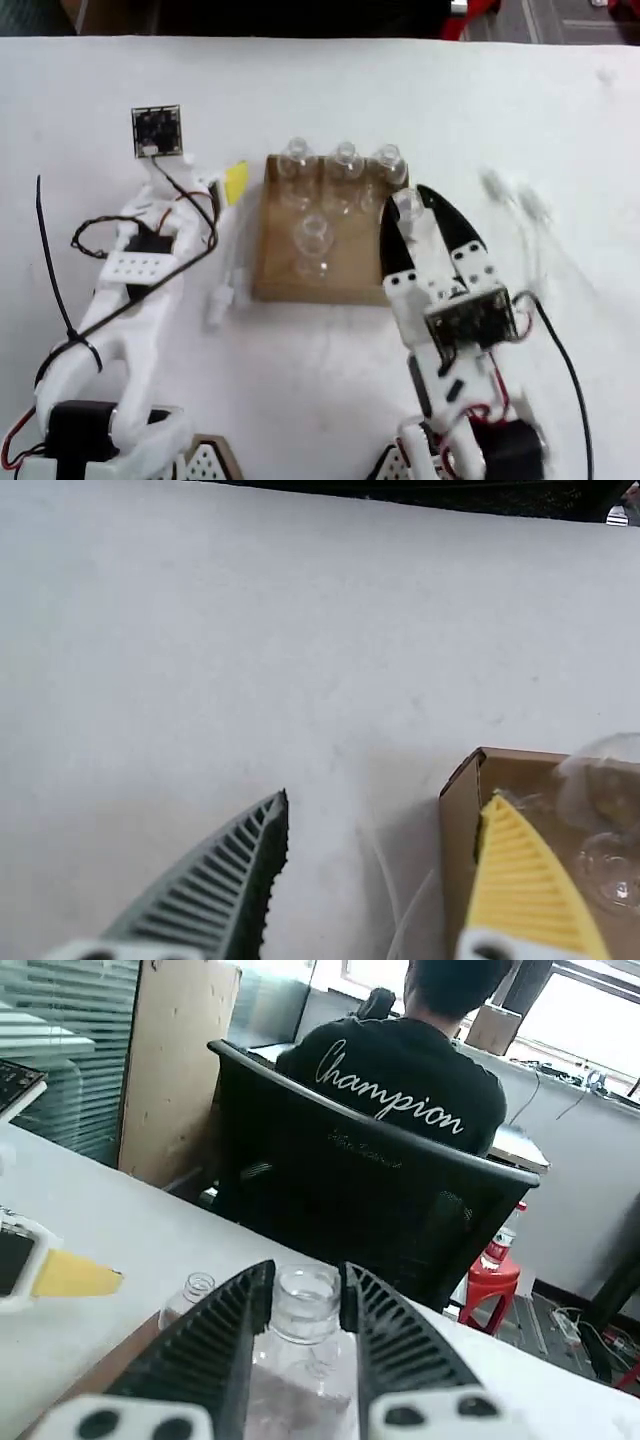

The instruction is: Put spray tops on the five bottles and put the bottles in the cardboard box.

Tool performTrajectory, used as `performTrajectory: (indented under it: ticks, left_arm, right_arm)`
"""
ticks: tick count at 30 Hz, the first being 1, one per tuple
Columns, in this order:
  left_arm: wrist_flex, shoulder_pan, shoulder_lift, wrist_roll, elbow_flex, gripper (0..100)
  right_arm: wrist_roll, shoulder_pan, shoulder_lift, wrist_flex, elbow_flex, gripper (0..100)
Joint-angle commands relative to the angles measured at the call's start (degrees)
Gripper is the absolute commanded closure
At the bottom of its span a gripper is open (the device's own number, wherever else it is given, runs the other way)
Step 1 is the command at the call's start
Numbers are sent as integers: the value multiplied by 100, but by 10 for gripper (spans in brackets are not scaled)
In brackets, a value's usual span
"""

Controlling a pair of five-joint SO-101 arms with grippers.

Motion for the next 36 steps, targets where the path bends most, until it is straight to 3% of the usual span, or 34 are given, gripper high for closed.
performTrajectory:
  ticks: [1, 6, 16, 20, 36]
  left_arm:
    - [-167, -66, -57, -44, -70, 714]
    - [-167, -66, -57, -44, -62, 714]
    - [-167, -40, -57, -44, -70, 714]
    - [-167, -57, -57, -44, -70, 714]
    - [-167, -31, -57, -44, -70, 714]
  right_arm:
    - [-308, 75, -66, -1288, 1055, 983]
    - [-800, 418, -75, -2686, 2453, 983]
    - [-1099, 681, -75, -3134, 3411, 983]
    - [-1090, 673, -75, -3925, 3947, 983]
    - [-1055, 233, 4, -3960, 3938, 983]
